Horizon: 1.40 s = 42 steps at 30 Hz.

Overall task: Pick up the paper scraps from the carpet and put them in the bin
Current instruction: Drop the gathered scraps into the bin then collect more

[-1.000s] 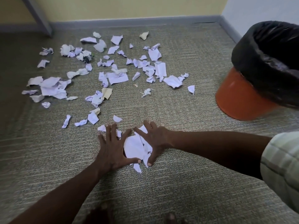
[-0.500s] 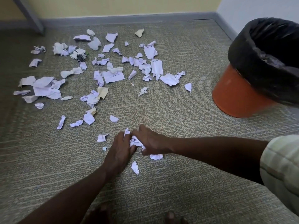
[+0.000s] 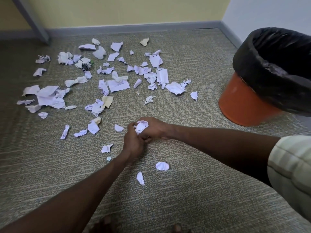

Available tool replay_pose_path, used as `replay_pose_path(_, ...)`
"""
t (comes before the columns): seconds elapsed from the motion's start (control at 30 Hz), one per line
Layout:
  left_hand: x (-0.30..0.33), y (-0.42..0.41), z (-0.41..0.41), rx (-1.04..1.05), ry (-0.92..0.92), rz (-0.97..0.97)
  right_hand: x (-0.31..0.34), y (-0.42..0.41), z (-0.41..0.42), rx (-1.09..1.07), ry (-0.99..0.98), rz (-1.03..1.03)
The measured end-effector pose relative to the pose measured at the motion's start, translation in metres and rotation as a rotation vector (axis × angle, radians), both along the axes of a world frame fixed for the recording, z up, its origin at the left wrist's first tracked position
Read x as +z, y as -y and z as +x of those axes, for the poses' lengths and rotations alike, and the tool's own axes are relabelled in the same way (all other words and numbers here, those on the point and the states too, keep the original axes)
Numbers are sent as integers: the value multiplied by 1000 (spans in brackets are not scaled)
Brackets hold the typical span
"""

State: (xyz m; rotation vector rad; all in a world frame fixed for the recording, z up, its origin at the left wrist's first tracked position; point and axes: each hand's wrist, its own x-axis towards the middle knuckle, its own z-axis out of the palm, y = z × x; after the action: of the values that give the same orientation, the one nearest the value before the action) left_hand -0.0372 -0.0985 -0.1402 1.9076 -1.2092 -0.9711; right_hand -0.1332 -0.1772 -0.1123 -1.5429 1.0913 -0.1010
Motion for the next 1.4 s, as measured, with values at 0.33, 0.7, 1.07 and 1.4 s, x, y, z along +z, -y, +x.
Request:
replay_pose_path(0.33, 49, 51, -14, -4, -479, -5, 23, 42, -12, -185, 68, 68)
replay_pose_path(0.7, 97, 92, -27, 257, -1040, 43, 64, 70, -22, -204, -33, -165)
replay_pose_path(1.07, 142, 130, -66, 129, -1114, -90, 128, 95, -67, -468, -54, -417)
replay_pose_path(1.4, 237, 163, -144, -370, -998, -264, 241, 109, -179, -760, 368, -378)
